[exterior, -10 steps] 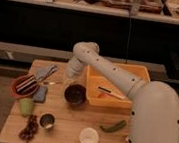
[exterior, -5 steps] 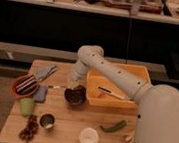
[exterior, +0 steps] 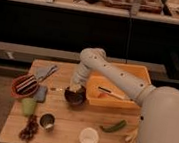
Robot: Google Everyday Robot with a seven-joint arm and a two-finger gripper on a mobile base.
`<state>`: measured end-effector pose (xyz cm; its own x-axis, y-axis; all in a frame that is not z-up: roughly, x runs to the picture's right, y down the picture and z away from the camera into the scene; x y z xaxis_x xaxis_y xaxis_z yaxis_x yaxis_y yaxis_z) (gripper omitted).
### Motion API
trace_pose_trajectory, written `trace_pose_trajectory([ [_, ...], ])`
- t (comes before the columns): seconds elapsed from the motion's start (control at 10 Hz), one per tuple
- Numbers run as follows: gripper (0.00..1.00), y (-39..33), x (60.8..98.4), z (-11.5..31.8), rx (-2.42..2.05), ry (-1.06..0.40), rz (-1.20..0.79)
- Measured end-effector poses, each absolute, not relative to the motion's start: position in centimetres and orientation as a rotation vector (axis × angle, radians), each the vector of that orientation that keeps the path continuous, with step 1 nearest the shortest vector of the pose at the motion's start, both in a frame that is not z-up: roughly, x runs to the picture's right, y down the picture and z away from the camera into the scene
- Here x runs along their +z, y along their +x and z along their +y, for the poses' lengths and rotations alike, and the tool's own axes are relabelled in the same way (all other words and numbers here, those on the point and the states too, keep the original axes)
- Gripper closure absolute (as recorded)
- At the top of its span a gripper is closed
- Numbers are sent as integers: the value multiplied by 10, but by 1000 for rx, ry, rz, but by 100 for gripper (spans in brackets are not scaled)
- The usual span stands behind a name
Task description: Place fork in purple bowl
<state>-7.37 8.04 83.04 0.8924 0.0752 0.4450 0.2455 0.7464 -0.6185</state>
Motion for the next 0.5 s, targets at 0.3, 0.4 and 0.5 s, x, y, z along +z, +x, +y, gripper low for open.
trace_pose_trajectory([
  [0.3,25,-74,830,80,-97,-729,-469],
  [0.4,25,-73,830,80,-97,-729,-469],
  [0.5,25,-73,830,80,-96,-729,-469],
])
